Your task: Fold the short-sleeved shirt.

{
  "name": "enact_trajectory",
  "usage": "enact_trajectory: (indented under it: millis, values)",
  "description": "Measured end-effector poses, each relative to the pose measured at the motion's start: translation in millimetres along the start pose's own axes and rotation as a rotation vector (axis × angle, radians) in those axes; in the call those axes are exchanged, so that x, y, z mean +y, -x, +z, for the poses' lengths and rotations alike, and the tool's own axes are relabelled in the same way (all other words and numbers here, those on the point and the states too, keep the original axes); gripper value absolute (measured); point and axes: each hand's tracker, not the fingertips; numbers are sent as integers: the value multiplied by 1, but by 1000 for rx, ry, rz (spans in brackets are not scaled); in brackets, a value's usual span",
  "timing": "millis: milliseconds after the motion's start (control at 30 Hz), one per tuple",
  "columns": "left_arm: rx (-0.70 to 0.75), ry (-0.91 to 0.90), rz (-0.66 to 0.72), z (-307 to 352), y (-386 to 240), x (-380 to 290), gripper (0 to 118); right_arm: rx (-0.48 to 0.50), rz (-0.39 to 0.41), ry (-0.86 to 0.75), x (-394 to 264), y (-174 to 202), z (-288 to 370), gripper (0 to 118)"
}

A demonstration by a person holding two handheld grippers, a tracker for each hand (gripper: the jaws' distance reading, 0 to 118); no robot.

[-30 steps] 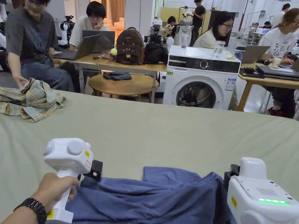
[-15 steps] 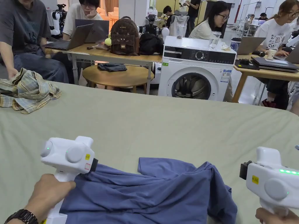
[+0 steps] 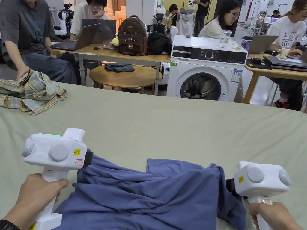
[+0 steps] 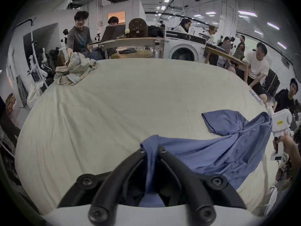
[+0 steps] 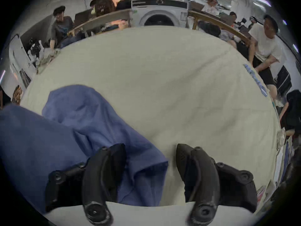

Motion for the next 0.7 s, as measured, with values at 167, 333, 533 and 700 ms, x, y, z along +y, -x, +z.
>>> enact_trajectory:
  millis: [167,333,533,700]
  values:
    - [2,1,2,0,-1,-4,0,-2,2,-72,-1,1,13,0]
    - [1,-30,17,2,4,4,0,-47,-24,-237,8,-8,48,0]
    - [23,-119,37,28,14,36,0,-112,-30,-457,35,-20,117,0]
    - [41,-206,82,66,32,73,0,-146,-46,-580,58,-28,172,0]
